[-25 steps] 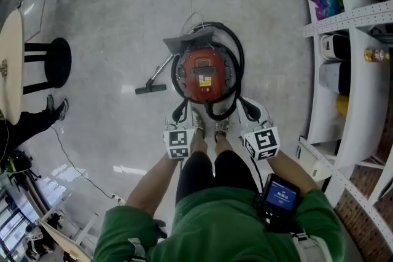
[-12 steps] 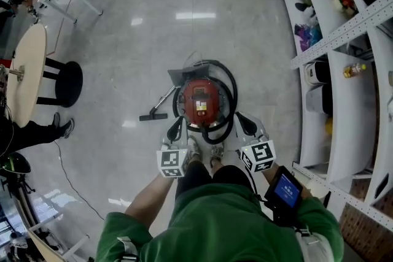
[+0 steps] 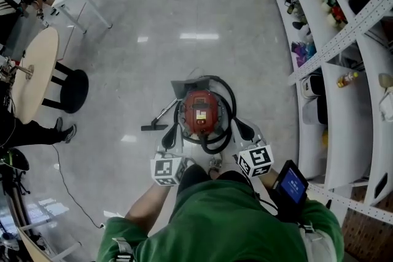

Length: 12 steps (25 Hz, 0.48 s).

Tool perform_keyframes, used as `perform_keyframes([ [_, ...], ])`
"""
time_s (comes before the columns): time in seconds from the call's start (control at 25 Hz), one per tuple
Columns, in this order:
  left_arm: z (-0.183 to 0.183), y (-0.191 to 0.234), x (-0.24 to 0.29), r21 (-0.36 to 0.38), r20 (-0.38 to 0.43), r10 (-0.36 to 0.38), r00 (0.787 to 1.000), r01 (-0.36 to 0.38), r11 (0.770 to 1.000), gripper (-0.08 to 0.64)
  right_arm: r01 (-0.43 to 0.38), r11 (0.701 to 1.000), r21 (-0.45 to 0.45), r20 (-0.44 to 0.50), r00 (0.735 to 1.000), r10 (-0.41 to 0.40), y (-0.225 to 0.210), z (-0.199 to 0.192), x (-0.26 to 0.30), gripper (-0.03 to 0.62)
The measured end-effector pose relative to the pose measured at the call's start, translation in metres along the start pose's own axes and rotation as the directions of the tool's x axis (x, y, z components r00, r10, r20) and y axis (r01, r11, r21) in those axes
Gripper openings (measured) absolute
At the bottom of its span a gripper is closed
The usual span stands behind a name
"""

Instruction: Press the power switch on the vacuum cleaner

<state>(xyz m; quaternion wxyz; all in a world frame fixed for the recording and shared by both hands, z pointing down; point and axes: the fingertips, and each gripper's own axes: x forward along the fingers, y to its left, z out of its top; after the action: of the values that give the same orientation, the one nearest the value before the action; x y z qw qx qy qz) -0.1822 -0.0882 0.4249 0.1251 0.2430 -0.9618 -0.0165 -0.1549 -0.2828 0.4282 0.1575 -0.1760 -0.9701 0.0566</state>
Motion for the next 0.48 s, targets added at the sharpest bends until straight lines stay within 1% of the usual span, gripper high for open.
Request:
perform_keyframes([
  [0.2,0.012,0.003,-0.026,-0.003,0.045,-0.004,0.999,0.005,1.0,0.008,0.011,1.0,-0.001,0.037,0.999,-0.011,0.018,0.014,-0.014,0.002],
  [0.48,0.014,0.01,-0.077,0.0,0.086,-0.032,0.996,0.032,0.999,0.008,0.026,0.999,-0.023,0.058,0.998,-0.025,0.065,0.015,-0.034,0.002],
])
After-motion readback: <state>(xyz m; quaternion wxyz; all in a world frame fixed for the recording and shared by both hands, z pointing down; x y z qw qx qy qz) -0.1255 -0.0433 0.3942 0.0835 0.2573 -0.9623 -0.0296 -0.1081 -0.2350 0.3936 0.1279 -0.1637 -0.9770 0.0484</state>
